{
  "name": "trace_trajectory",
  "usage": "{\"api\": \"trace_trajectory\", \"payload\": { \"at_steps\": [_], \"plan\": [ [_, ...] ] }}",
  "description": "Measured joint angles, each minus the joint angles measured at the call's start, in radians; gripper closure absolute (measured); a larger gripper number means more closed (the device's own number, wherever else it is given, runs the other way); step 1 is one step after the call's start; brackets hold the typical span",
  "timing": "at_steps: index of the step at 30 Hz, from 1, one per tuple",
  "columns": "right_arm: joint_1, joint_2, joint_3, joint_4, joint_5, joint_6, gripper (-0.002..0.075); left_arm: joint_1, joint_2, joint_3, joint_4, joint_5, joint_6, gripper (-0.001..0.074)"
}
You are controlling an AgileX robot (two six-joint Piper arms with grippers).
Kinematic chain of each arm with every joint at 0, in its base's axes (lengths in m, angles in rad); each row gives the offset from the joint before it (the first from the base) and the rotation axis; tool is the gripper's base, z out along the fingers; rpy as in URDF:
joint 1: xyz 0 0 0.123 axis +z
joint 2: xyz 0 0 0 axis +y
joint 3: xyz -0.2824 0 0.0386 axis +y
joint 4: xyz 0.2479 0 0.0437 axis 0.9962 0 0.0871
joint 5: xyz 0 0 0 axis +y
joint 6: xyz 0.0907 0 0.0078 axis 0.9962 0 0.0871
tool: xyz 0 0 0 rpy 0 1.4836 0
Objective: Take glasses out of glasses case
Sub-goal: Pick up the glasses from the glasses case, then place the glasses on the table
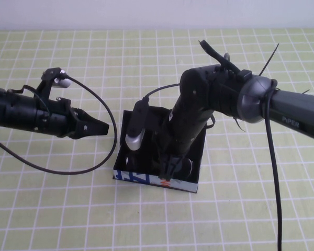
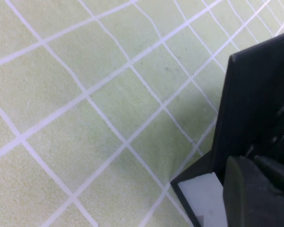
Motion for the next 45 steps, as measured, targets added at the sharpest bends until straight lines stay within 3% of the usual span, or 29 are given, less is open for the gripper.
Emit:
{"api": "trace_trajectory", "payload": {
  "at_steps": [3, 7, 9, 20, 25, 28, 33, 39, 45],
  "plan": [
    [0.000, 0.006, -0.003, -0.004, -0.002, 0.000, 0.0469, 0.000, 0.000, 0.000, 0.000, -0.002, 0.000, 0.0739],
    [0.000, 0.006, -0.007, -0.009, -0.004, 0.000, 0.0632, 0.000, 0.000, 0.000, 0.000, -0.002, 0.000, 0.0739],
    [0.000, 0.006, -0.017, -0.011, 0.012, 0.010, 0.0671, 0.000, 0.000, 0.000, 0.000, -0.002, 0.000, 0.0739],
    [0.000, -0.110, -0.134, -0.053, 0.151, 0.198, 0.0673, 0.000, 0.000, 0.000, 0.000, 0.005, 0.000, 0.0739],
    [0.000, -0.244, -0.119, -0.172, 0.227, 0.370, 0.0673, 0.000, 0.000, 0.000, -0.002, 0.015, -0.009, 0.0739],
    [-0.031, -0.336, -0.037, -0.233, 0.227, 0.482, 0.0673, 0.000, 0.000, 0.000, -0.006, 0.026, -0.022, 0.0739],
    [-0.170, -0.518, 0.208, -0.245, 0.101, 0.620, 0.0673, 0.000, -0.002, 0.000, -0.007, 0.038, -0.028, 0.0739],
    [-0.349, -0.627, 0.485, -0.083, -0.062, 0.691, 0.0673, 0.000, -0.038, 0.000, -0.017, 0.025, -0.033, 0.0739],
    [-0.378, -0.556, 0.609, 0.043, -0.221, 0.691, 0.0673, 0.000, -0.042, 0.000, -0.021, 0.009, -0.033, 0.0739]
  ]
}}
